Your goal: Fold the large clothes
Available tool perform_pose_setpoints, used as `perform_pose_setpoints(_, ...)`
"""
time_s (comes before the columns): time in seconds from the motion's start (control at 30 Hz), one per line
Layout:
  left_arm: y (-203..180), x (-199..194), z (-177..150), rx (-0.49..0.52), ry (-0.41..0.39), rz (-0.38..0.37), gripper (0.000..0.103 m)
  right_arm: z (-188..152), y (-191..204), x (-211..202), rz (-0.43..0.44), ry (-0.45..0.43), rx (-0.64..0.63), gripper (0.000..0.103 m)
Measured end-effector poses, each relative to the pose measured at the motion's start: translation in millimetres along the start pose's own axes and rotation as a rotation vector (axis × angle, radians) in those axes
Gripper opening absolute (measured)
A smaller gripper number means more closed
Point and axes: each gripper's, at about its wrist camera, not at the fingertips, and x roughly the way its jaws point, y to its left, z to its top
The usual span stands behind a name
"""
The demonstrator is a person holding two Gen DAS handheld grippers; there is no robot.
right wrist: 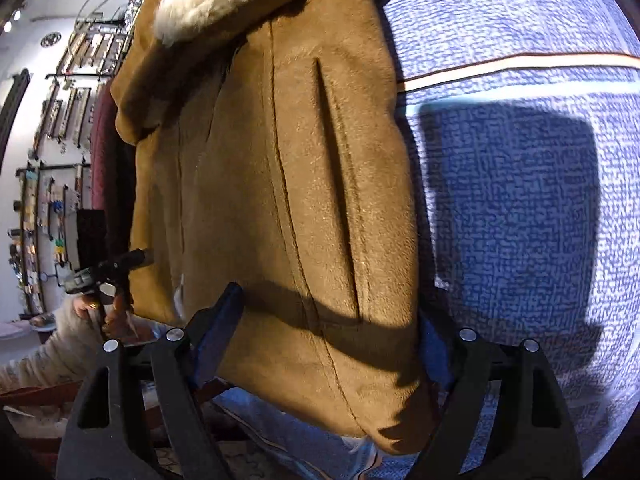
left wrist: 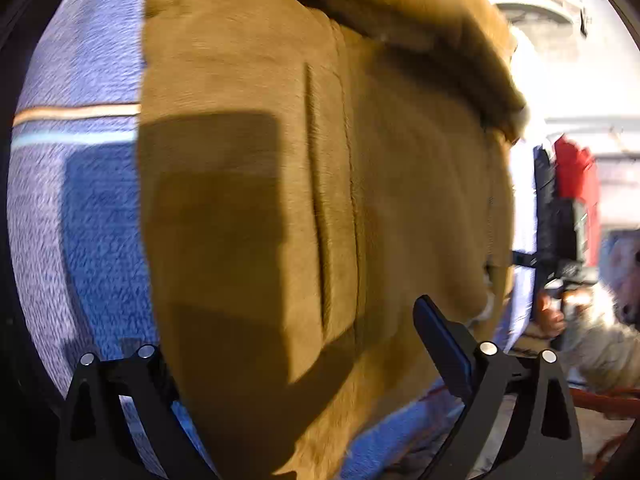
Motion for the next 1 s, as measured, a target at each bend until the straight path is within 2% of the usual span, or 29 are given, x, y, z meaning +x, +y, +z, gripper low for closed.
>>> perform_pose_setpoints(0.07, 0.5, -0.8, 0.5, -0.014, -0.003, -0.005, 0.095, 4.7, 1.5, 3.4, 0.003, 0.006, 0.016, 0.08)
perform_pose_setpoints(0.13, 5.1, -5.1, -0.8, -0.044, -0.015, -0.02, 0.09, 3.5, 2.6, 2.5, 0.008, 0.009, 0.011, 0.08)
perform_pose_setpoints(0.17, 7.2, -7.5, -2.0, -0.058, -0.022, -0.013, 0.082, 2.4, 2.7, 2.4, 0.004, 0.006, 0.007, 0.077)
perform_pose_setpoints(0.2, 10.2, -10.4, -3.6, -0.075, -0.028, -0.004, 0.074, 0.0, -1.4, -0.8, -0.004, 0.002, 0.007, 0.071)
perform_pose_setpoints(0.23, 12.5, -13.2, -5.3, -0.092, -0.034, -0.003, 0.07, -1.4, -3.3, -2.6, -0.01, -0.003, 0.015, 0.068)
perform_pose_setpoints(0.3, 13.7, -16.9, -5.4, -0.126, -0.038, -0.025, 0.056, -4.1, -5.0, -5.3, 0.005, -0.013, 0.043, 0.049)
perform_pose_setpoints(0.33, 13.7, -18.5, -5.3, -0.141, -0.036, -0.03, 0.052, -5.9, -5.1, -6.6, 0.011, -0.017, 0.056, 0.043)
perform_pose_setpoints(0.37, 11.4, -19.2, -5.5, -0.15, -0.036, -0.028, 0.046, -7.4, -4.1, -8.0, 0.013, -0.022, 0.062, 0.033)
perform_pose_setpoints(0.4, 7.1, -20.2, -5.4, -0.153, -0.036, -0.024, 0.04, -8.1, -0.9, -9.4, 0.017, -0.026, 0.059, 0.027)
perform_pose_setpoints(0.5, -14.4, -22.5, -1.6, -0.125, -0.05, 0.003, 0.03, -10.1, 8.0, -17.6, 0.001, -0.031, 0.041, 0.022)
perform_pose_setpoints(0.67, -36.5, -50.1, -9.2, -0.052, -0.119, -0.002, 0.024, -15.5, 34.6, -31.6, 0.001, -0.056, -0.009, 0.019)
perform_pose_setpoints(0.77, -44.6, -65.6, -20.0, -0.007, -0.149, 0.005, 0.023, -27.7, 35.5, -51.5, 0.011, -0.078, -0.039, 0.018)
perform_pose_setpoints(0.9, -61.2, -73.5, -48.2, 0.075, -0.134, 0.043, 0.022, -50.3, 46.1, -59.7, 0.006, -0.05, -0.097, 0.017)
perform_pose_setpoints(1.0, -64.8, -67.0, -83.8, 0.075, -0.093, 0.03, 0.022, -79.6, 30.6, -67.3, 0.006, -0.013, -0.09, 0.017)
